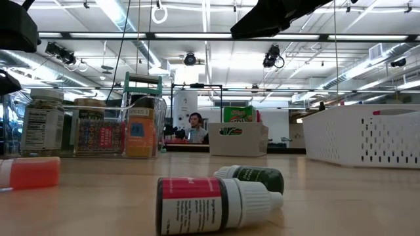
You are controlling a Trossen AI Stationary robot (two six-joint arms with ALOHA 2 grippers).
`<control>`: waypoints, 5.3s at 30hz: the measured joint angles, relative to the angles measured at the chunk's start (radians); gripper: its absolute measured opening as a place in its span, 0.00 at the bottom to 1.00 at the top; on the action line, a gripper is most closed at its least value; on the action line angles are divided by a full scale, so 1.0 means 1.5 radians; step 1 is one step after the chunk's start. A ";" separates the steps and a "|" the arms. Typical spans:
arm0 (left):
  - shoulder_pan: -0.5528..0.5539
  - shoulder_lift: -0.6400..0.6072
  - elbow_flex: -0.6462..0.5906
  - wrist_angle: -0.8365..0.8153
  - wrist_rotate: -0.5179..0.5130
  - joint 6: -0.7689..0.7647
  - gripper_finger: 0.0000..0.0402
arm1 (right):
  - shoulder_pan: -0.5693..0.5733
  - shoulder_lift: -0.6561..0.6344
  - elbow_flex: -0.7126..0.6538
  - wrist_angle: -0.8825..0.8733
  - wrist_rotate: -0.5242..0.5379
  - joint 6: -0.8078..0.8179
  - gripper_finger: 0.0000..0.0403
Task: Pick & Place Kitchen Items
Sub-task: Put the purple food coloring bottle into the white bin
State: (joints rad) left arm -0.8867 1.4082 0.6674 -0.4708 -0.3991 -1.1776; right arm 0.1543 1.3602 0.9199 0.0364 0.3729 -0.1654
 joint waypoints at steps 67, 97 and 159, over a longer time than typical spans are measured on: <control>0.080 0.001 -0.108 0.340 -0.331 0.482 0.24 | -0.001 0.015 0.001 0.045 -0.009 -0.001 0.49; 0.338 0.000 -0.107 0.837 -0.172 0.994 0.24 | -0.035 0.176 0.001 0.298 -0.314 -0.069 0.49; 0.354 0.001 -0.105 0.785 -0.124 0.803 0.57 | -0.064 0.005 -0.001 -0.167 -0.096 0.108 0.15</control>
State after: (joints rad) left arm -0.3565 1.4090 0.5095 0.7065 -0.5854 0.0266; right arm 0.0582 1.3671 0.9192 -0.2147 0.2284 -0.0041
